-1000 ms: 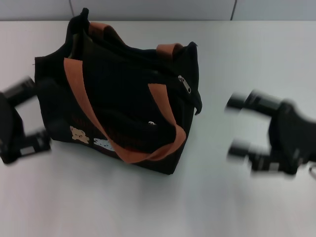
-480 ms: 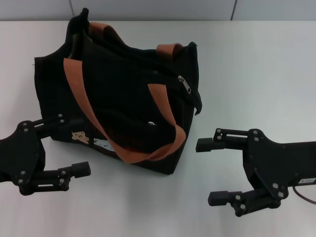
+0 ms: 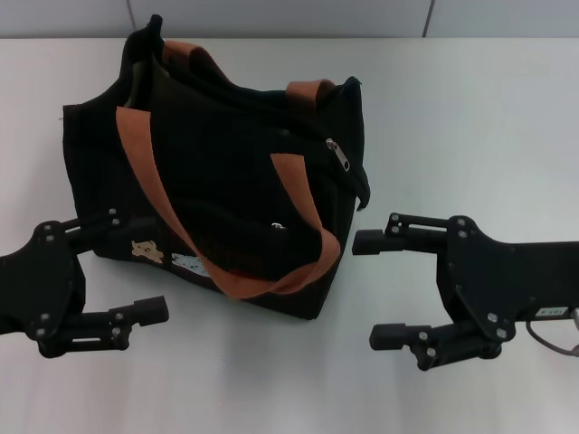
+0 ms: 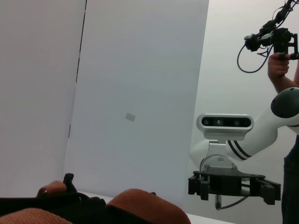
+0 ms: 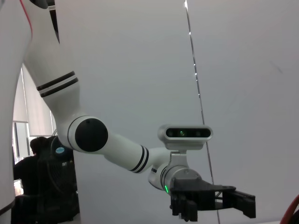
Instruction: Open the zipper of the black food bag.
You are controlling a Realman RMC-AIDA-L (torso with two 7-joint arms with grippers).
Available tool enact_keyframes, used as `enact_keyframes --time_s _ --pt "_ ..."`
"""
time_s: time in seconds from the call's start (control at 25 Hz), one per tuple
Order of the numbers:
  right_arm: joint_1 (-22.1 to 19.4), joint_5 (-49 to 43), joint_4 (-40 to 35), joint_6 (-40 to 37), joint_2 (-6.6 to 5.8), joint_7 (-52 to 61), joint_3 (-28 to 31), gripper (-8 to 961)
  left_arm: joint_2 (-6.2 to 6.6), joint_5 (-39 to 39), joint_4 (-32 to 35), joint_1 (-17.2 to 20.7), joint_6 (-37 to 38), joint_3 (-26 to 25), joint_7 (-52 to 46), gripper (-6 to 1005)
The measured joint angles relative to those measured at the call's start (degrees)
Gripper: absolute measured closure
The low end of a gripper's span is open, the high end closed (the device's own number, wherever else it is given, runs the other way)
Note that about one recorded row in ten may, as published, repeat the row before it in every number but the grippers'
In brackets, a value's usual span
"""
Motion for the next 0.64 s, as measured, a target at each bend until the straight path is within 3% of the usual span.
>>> enact_keyframes --time_s 0.64 --pt "0.1 0.5 0.0 0.4 -0.03 0.0 0.2 113 -0.66 -0.1 0.0 -0.5 -0.2 -0.3 0.1 157"
